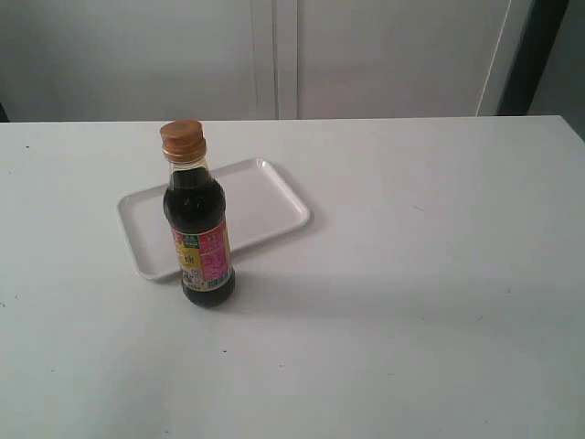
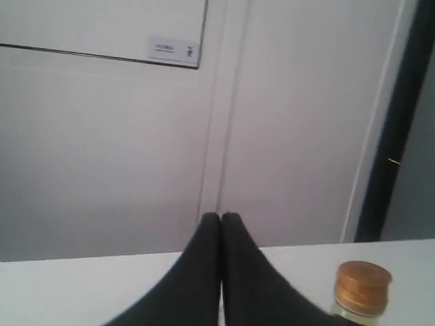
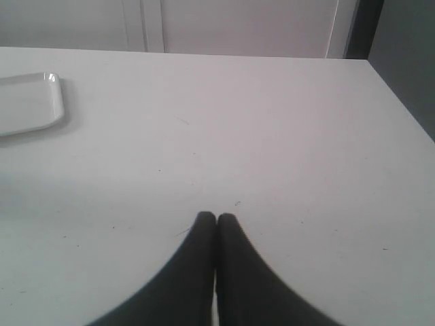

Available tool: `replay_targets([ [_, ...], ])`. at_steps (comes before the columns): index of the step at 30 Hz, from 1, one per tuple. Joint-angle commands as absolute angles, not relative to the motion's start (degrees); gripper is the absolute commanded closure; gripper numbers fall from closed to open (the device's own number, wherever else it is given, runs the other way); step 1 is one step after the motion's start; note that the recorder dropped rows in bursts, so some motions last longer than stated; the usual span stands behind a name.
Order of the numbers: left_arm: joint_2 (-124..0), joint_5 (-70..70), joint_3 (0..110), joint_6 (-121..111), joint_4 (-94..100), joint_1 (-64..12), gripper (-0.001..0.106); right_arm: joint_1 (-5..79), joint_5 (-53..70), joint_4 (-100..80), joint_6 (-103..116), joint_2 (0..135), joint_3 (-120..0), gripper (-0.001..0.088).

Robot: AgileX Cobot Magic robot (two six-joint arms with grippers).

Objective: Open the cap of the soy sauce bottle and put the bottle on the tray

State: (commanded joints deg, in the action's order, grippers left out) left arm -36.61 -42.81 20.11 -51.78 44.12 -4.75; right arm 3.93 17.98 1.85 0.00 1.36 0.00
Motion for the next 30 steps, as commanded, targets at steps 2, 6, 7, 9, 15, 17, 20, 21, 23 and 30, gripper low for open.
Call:
replay_targets([
  [2, -39.5, -50.9, 20.2, -53.2, 46.2, -4.8, 0.105, 3.9, 18.0, 1.9, 0.0, 1.4, 0.0, 0.0868],
  [6, -44.6, -59.2, 23.1, -53.8, 51.5, -4.9, 0.072, 3.9, 18.0, 1.9, 0.0, 1.4, 0.0, 0.0868],
  [7, -45.4, -60.5, 23.5, -53.8, 51.5, -5.3, 0.06, 3.9, 18.0, 1.9, 0.0, 1.4, 0.0, 0.0868],
  [9, -46.8, -61.5, 24.2, -53.8, 51.5, -6.1, 0.037, 3.9, 18.0, 1.9, 0.0, 1.4, 0.0, 0.0868],
  [15, -51.9, -60.0, 24.8, -53.9, 52.3, -8.8, 0.0, 3.9, 18.0, 1.9, 0.0, 1.4, 0.0, 0.0868],
  [17, -53.5, -60.8, 24.8, -53.9, 52.7, -9.5, 0.0, 3.9, 18.0, 1.9, 0.0, 1.4, 0.0, 0.0868],
  [20, -55.4, -62.7, 24.8, -54.2, 53.3, -11.1, 0.0, 3.9, 18.0, 1.9, 0.0, 1.4, 0.0, 0.0868],
  [21, -55.9, -63.0, 24.8, -54.2, 53.7, -11.6, 0.0, 3.9, 18.0, 1.9, 0.0, 1.4, 0.0, 0.0868],
  [23, -56.9, -62.7, 24.8, -53.8, 54.0, -12.4, 0.0, 3.9, 18.0, 1.9, 0.0, 1.4, 0.0, 0.0868],
  [30, -61.8, -60.9, 27.3, -52.8, 54.0, -12.8, 0.0, 3.9, 18.0, 1.9, 0.0, 1.4, 0.0, 0.0868],
])
